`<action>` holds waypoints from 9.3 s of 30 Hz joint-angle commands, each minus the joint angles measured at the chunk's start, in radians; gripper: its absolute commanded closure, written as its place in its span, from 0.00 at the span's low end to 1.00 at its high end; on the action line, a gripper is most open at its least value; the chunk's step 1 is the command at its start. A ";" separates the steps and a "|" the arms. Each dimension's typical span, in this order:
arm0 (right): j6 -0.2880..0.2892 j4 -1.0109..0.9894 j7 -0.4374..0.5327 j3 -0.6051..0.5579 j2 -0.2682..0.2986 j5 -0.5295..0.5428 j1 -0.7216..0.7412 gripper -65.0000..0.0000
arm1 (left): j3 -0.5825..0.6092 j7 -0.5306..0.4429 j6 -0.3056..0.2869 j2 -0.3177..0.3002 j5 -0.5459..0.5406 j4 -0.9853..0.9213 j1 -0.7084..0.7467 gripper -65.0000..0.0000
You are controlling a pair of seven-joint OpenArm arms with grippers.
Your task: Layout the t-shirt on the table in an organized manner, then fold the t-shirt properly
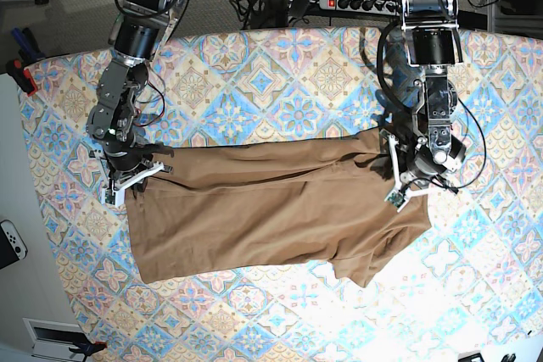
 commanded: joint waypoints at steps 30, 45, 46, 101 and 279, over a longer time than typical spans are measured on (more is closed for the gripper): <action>0.005 0.206 0.018 -0.140 0.070 0.010 0.102 0.83 | -0.117 -0.019 0.027 0.028 -0.017 0.167 0.022 0.37; 0.005 0.323 0.020 0.086 0.064 0.067 -0.070 0.55 | -0.220 -0.014 0.019 0.059 -0.199 0.448 0.262 0.35; 0.005 0.320 0.021 0.094 0.064 0.117 -0.081 0.56 | -0.220 -0.014 0.019 0.059 -0.199 0.448 0.273 0.35; 0.007 0.062 0.064 -0.032 0.070 0.576 -0.181 0.60 | -0.539 0.024 -0.026 0.094 -0.555 0.376 0.311 0.35; 0.007 0.539 -0.071 0.087 0.113 0.570 -0.701 0.60 | -0.470 0.056 -0.026 -0.018 -0.409 0.428 0.674 0.60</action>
